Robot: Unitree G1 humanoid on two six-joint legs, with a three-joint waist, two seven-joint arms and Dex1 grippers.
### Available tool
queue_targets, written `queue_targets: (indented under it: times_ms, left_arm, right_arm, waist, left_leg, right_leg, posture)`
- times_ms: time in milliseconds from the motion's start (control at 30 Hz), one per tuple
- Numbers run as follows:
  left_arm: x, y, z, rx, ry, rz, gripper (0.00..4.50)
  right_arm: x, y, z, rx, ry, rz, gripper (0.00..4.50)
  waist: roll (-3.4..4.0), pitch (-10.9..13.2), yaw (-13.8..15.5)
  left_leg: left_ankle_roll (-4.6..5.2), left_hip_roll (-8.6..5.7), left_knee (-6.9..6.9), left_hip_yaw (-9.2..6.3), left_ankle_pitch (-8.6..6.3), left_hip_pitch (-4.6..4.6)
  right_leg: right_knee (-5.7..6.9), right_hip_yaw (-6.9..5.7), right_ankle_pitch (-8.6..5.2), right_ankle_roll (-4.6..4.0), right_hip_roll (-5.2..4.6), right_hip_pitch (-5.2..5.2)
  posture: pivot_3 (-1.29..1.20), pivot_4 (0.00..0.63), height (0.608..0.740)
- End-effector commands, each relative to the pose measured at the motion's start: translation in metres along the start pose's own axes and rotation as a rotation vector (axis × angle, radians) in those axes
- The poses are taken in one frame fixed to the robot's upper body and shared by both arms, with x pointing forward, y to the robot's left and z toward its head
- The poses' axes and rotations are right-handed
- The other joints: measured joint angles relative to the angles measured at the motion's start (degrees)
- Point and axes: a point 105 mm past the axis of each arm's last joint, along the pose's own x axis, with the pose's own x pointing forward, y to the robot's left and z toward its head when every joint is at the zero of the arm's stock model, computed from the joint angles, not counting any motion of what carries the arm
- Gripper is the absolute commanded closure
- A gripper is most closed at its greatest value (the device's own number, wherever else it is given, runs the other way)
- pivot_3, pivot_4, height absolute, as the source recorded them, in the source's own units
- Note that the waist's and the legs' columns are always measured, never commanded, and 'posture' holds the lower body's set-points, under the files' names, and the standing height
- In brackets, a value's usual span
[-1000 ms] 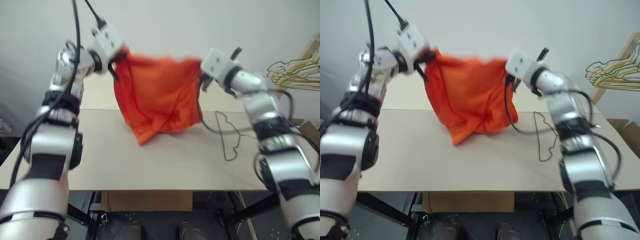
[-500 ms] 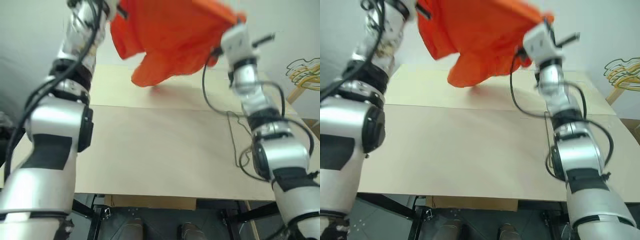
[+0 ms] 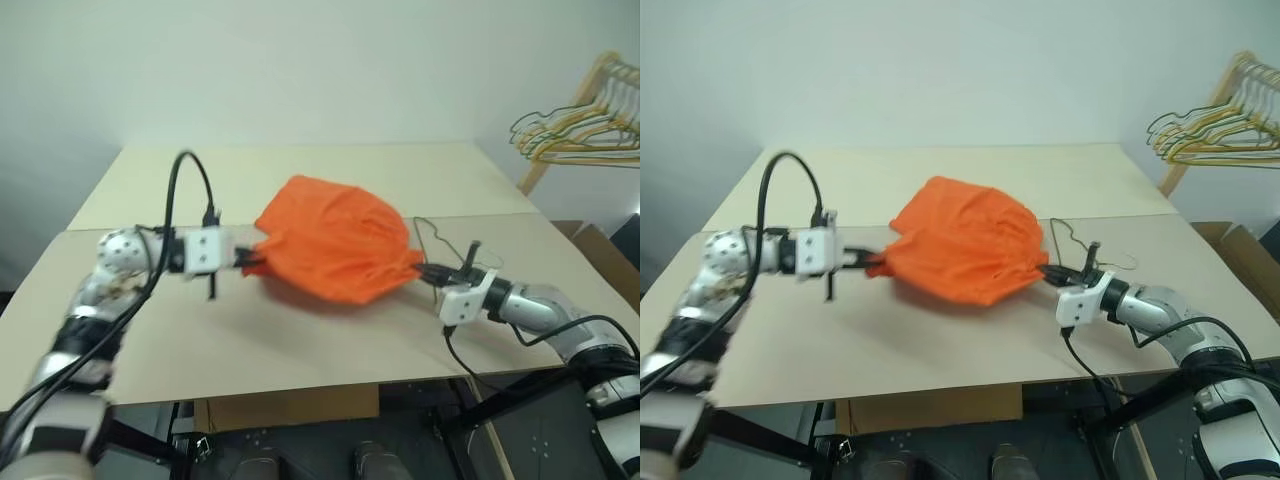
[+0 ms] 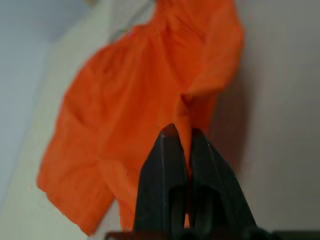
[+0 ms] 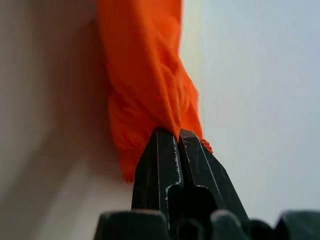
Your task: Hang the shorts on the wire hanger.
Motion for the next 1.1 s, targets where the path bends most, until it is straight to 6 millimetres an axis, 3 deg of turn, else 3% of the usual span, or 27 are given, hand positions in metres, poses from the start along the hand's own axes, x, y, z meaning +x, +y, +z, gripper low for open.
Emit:
queue_targets:
  times_ms: [33, 133, 300, 467, 500, 633, 667, 767, 867, 933, 1000, 1100]
  left_arm:
    - [-0.006, -0.024, 0.007, 0.017, 0.055, -0.150, 4.50]
    - [-0.005, -0.043, 0.010, -0.027, 0.073, -0.199, 4.50]
    - [0.000, -0.068, 0.012, -0.053, 0.114, -0.237, 4.50]
    - [0.004, -0.083, 0.010, -0.089, 0.168, -0.239, 4.50]
    - [0.006, -0.084, 0.011, -0.097, 0.166, -0.235, 4.50]
    - [0.009, -0.084, 0.017, -0.117, 0.133, -0.227, 3.57]
    - [0.007, -0.082, 0.019, -0.117, 0.121, -0.229, 3.12]
    - [-0.007, -0.073, 0.020, -0.126, 0.098, -0.228, 2.26]
    - [-0.025, -0.056, 0.023, -0.160, 0.054, -0.195, 1.33]
    - [-0.029, -0.031, 0.036, -0.190, -0.085, -0.054, 0.69]
    - [-0.028, -0.011, 0.047, -0.242, -0.193, 0.054, 0.04]
    - [-0.018, 0.013, 0.063, -0.377, -0.337, 0.151, 0.04]
  right_arm:
    - [-0.002, 0.000, 0.010, -0.089, -0.044, 0.064, 4.49]
    - [-0.007, 0.009, 0.010, -0.119, -0.037, 0.108, 4.49]
    - [-0.017, 0.022, 0.016, -0.125, -0.020, 0.142, 4.49]
    - [-0.027, 0.035, 0.022, -0.117, 0.007, 0.180, 4.49]
    - [-0.028, 0.037, 0.022, -0.104, 0.023, 0.185, 4.27]
    - [-0.037, 0.038, 0.030, -0.049, 0.042, 0.196, 3.23]
    - [-0.041, 0.037, 0.035, -0.031, 0.040, 0.199, 2.74]
    - [-0.053, 0.033, 0.046, 0.046, 0.049, 0.199, 1.82]
    - [-0.070, 0.019, 0.051, 0.285, 0.125, 0.140, 0.79]
    - [-0.079, -0.005, 0.034, 0.533, 0.277, -0.021, 0.07]
    - [-0.084, -0.014, 0.020, 0.697, 0.387, -0.099, 0.00]
    - [-0.081, -0.019, 0.001, 0.895, 0.491, -0.164, 0.00]
  waist:
    - [0.03, 0.0, 0.3]
    - [0.09, 0.1, 0.8]
    - [0.09, 0.1, 1.2]
    - [0.11, 0.0, 1.2]
    - [0.12, 0.0, 1.1]
    - [0.11, 0.0, 1.2]
    - [0.11, 0.0, 1.2]
    - [0.11, 0.0, 1.4]
    - [0.10, 0.0, 1.9]
    - [0.10, 0.0, 2.1]
    - [0.13, 0.0, 2.1]
    - [0.02, 0.0, 2.0]
  left_leg:
    - [0.08, 0.03, 0.00, 0.04, 0.05, 0.33]
    - [-0.03, 0.18, -0.01, -0.01, -0.01, 1.02]
    - [-0.21, 0.44, -0.01, 0.25, -0.09, 1.02]
    - [0.28, 0.40, -0.05, 0.40, 0.15, 0.96]
    - [0.32, 0.40, -0.06, 0.41, 0.12, 0.91]
    - [0.36, 0.38, -0.07, 0.43, 0.08, 0.55]
    - [0.36, 0.35, -0.07, 0.43, 0.08, 0.43]
    - [0.36, 0.35, -0.07, 0.45, 0.09, 0.39]
    - [0.36, 0.36, -0.07, 0.44, 0.09, 0.39]
    - [0.36, 0.43, -0.07, 0.42, 0.09, 0.40]
    - [0.35, 0.48, -0.01, 0.42, 0.09, 0.40]
    - [0.28, 0.51, 0.06, 0.45, 0.06, 0.53]
  right_leg:
    - [0.01, 0.01, -0.12, 0.18, -0.03, 0.26]
    - [0.08, 0.01, -0.16, 0.13, -0.20, 0.94]
    - [0.23, -0.01, -0.17, 0.10, -0.51, 0.87]
    - [0.30, -0.02, -0.24, 0.15, -0.64, 0.76]
    - [0.27, -0.04, -0.27, 0.14, -0.64, 0.73]
    - [0.26, -0.06, -0.31, 0.16, -0.65, 0.39]
    - [0.27, -0.06, -0.31, 0.17, -0.66, 0.26]
    - [0.29, -0.07, -0.33, 0.19, -0.67, 0.20]
    - [0.29, -0.10, -0.34, 0.22, -0.66, 0.18]
    - [0.27, -0.15, -0.35, 0.24, -0.61, 0.21]
    - [0.29, -0.15, -0.33, 0.28, -0.66, 0.23]
    - [0.17, -0.18, -0.23, 0.45, -0.62, 0.44]
  posture:
    - [0.15, 0.000, 0.740]
    - [0.14, 0.000, 0.740]
    - [0.11, 0.000, 0.740]
    - [0.09, 0.000, 0.740]
    - [0.08, 0.000, 0.740]
    - [0.08, 0.000, 0.740]
    - [0.08, 0.000, 0.740]
    - [0.09, 0.000, 0.740]
    - [0.11, 0.000, 0.740]
    - [0.12, 0.000, 0.740]
    - [0.11, 0.000, 0.740]
    - [0.10, 0.000, 0.740]
